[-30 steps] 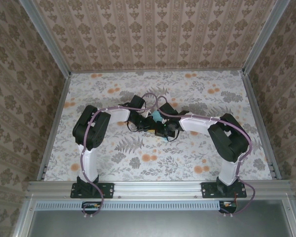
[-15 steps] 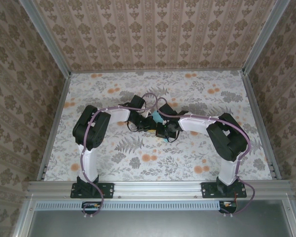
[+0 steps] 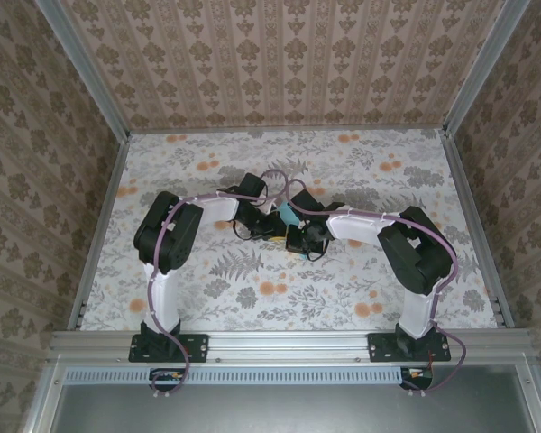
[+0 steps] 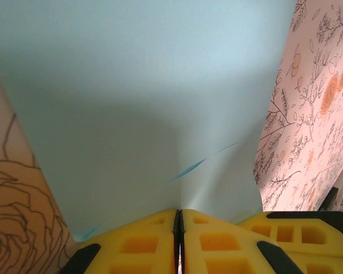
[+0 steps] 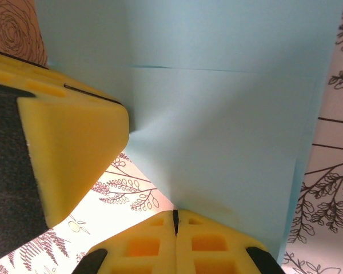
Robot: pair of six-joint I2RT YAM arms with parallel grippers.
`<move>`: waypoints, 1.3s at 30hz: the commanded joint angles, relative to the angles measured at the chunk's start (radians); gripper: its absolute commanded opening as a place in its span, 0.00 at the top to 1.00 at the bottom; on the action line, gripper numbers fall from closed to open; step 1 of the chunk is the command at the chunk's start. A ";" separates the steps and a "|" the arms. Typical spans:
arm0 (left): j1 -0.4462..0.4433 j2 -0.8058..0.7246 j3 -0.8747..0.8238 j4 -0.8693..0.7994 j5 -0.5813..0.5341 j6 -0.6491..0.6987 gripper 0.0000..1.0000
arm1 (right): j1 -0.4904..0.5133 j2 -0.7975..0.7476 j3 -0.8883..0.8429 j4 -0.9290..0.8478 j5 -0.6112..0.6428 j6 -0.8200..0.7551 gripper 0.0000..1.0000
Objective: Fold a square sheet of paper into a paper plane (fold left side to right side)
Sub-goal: Third fold the triangle at the center of the table.
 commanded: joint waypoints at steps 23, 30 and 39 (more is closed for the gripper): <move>0.004 0.079 -0.012 -0.097 -0.129 0.030 0.88 | -0.019 -0.088 -0.110 -0.156 0.037 -0.019 1.00; 0.003 0.081 -0.010 -0.102 -0.132 0.032 0.88 | -0.022 -0.119 -0.156 -0.157 0.026 -0.014 1.00; 0.002 0.074 0.000 -0.106 -0.130 0.031 0.88 | -0.037 -0.236 -0.186 -0.093 -0.060 -0.032 1.00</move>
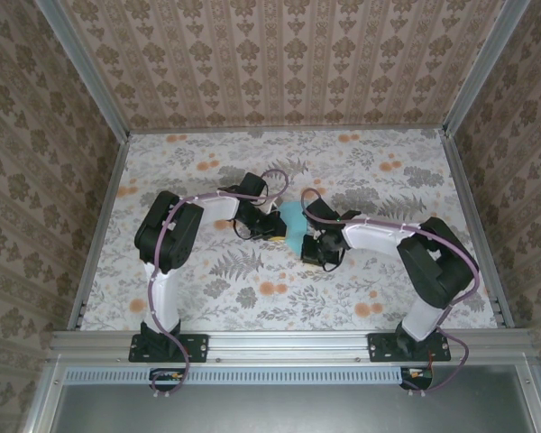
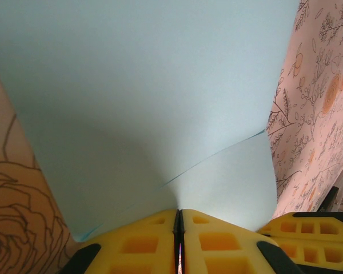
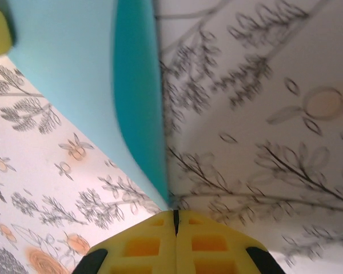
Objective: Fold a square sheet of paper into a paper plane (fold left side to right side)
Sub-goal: Third fold the triangle at the center of the table.
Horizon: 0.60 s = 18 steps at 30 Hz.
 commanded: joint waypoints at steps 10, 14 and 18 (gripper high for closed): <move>-0.003 0.063 -0.006 -0.083 -0.126 0.023 0.88 | -0.034 -0.033 0.050 0.097 -0.100 -0.005 1.00; -0.006 0.063 -0.005 -0.080 -0.122 0.021 0.88 | -0.035 0.036 0.085 0.080 -0.061 -0.015 1.00; -0.007 0.058 0.002 -0.077 -0.114 0.020 0.87 | -0.035 0.097 0.097 0.051 -0.054 -0.026 1.00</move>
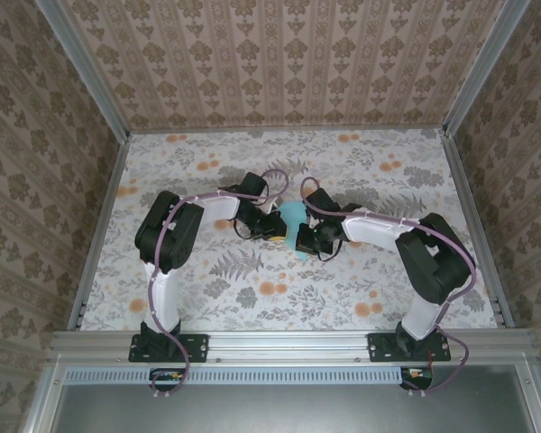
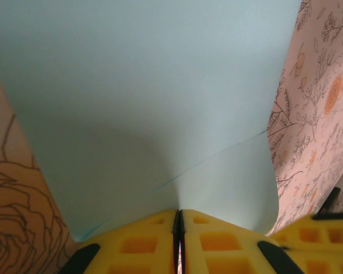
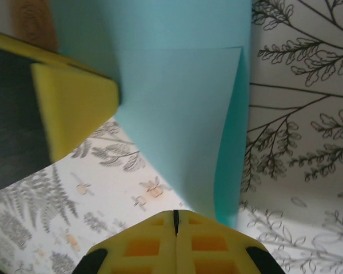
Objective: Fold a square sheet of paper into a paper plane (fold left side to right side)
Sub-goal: Third fold the triangle at the center of the table.
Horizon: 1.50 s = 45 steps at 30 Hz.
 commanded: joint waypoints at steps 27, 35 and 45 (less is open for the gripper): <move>-0.086 -0.103 -0.070 0.033 -0.013 0.012 0.90 | -0.001 0.099 0.005 -0.146 0.040 -0.048 1.00; -0.088 -0.056 -0.030 -0.003 -0.066 0.048 0.90 | 0.001 0.106 0.015 -0.158 0.042 -0.059 1.00; -0.071 -0.018 -0.018 -0.031 -0.152 0.069 0.90 | 0.000 0.107 0.018 -0.185 0.058 -0.078 1.00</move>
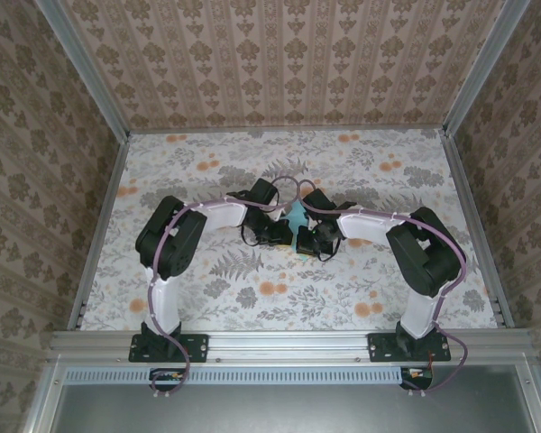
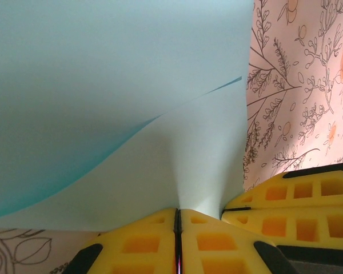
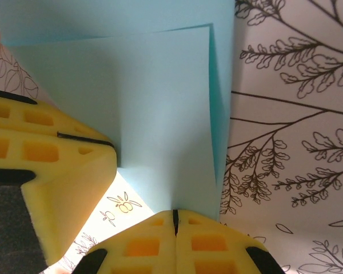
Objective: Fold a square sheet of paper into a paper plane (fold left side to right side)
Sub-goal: Third fold the triangle at the center of the table.
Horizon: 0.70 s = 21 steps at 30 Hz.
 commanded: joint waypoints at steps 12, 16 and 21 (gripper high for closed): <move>0.103 0.020 0.022 -0.091 -0.138 0.089 0.90 | 0.003 0.034 -0.023 -0.171 0.065 -0.035 1.00; 0.140 0.025 0.036 -0.097 -0.144 0.101 0.90 | 0.004 0.027 -0.027 -0.174 0.062 -0.040 1.00; 0.182 0.041 0.063 -0.105 -0.155 0.114 0.90 | 0.004 0.018 -0.035 -0.176 0.062 -0.046 1.00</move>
